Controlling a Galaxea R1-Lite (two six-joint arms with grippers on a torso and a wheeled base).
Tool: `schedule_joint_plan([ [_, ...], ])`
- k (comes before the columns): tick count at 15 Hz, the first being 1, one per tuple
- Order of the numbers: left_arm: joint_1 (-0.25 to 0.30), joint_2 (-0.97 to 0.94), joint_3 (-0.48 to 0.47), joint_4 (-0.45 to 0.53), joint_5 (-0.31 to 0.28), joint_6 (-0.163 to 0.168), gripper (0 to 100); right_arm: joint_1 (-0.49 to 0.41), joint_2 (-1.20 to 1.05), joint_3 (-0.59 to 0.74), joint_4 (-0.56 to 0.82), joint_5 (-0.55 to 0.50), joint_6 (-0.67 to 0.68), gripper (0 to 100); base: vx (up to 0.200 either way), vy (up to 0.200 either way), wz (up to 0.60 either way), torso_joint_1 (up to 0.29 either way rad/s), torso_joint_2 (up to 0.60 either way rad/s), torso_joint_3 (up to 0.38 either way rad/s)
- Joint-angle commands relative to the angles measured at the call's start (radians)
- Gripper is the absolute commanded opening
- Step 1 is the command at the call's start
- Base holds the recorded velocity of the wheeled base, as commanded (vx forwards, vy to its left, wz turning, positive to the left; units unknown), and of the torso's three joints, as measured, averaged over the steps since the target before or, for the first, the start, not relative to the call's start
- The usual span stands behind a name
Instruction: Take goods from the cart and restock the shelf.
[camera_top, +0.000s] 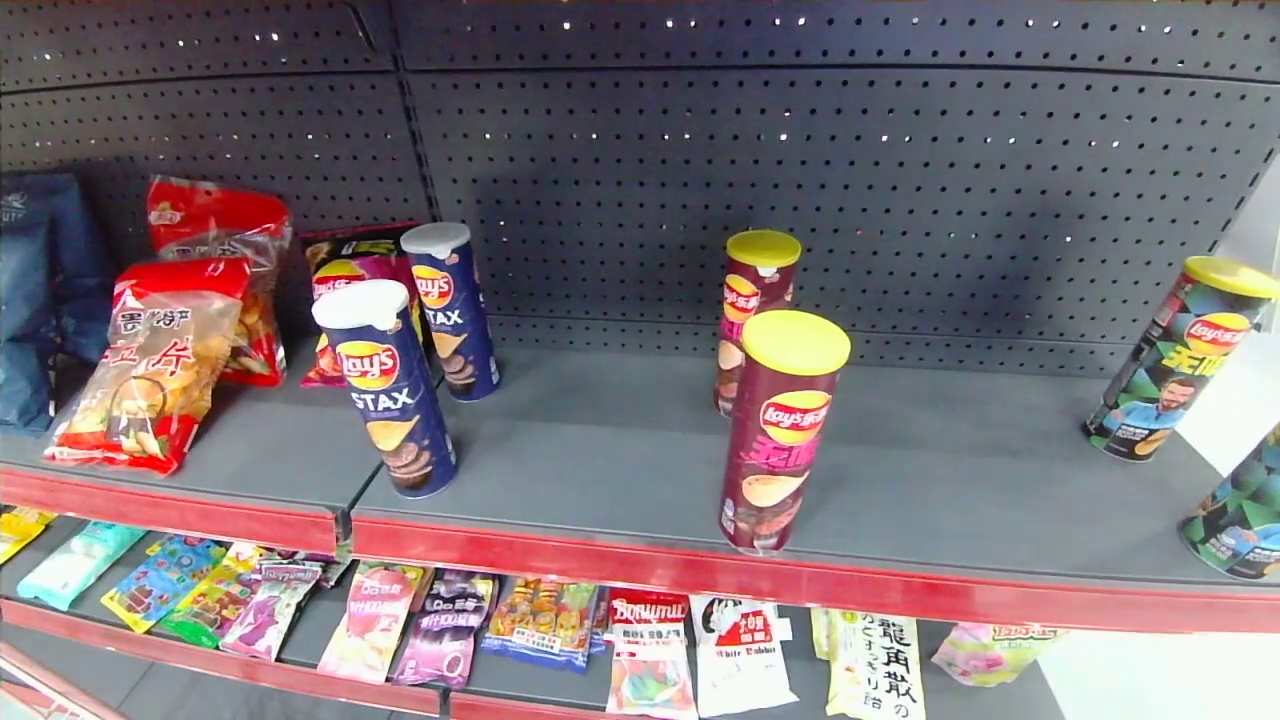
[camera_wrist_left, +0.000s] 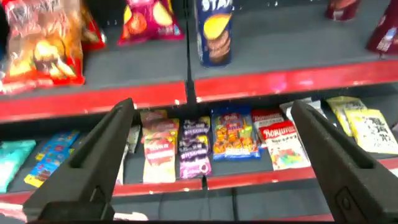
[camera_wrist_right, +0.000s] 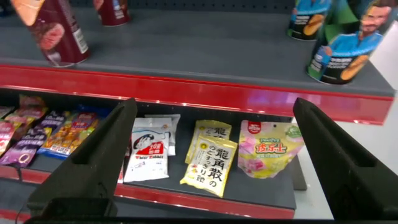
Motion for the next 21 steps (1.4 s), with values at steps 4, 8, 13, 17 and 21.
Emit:
schedule_joint_plan([
  [4,0.002,-0.119,0.11,-0.048,0.025,-0.04,100,0.001,0.001,0.0,0.0,0.002,0.001,100,0.0,0.0,0.0,0.0,0.0,0.0],
  [8,0.025,-0.114,0.148,-0.048,0.211,-0.068,100,0.001,0.001,0.0,0.0,0.002,0.004,100,0.0,0.0,0.0,0.0,0.0,0.0],
  [13,0.27,-0.073,0.159,-0.002,0.195,-0.063,100,0.001,0.001,0.0,0.0,0.0,0.004,100,0.0,0.0,0.0,0.0,0.0,0.0],
  [17,0.203,-0.147,0.221,-0.087,-0.001,-0.134,100,0.001,0.001,0.0,0.0,0.0,0.006,100,0.0,0.0,0.0,0.0,0.0,0.0],
  [21,0.157,-0.211,0.221,-0.087,-0.047,-0.094,100,0.001,0.001,0.0,0.0,0.003,0.0,100,0.0,0.0,0.0,0.0,0.0,0.0],
])
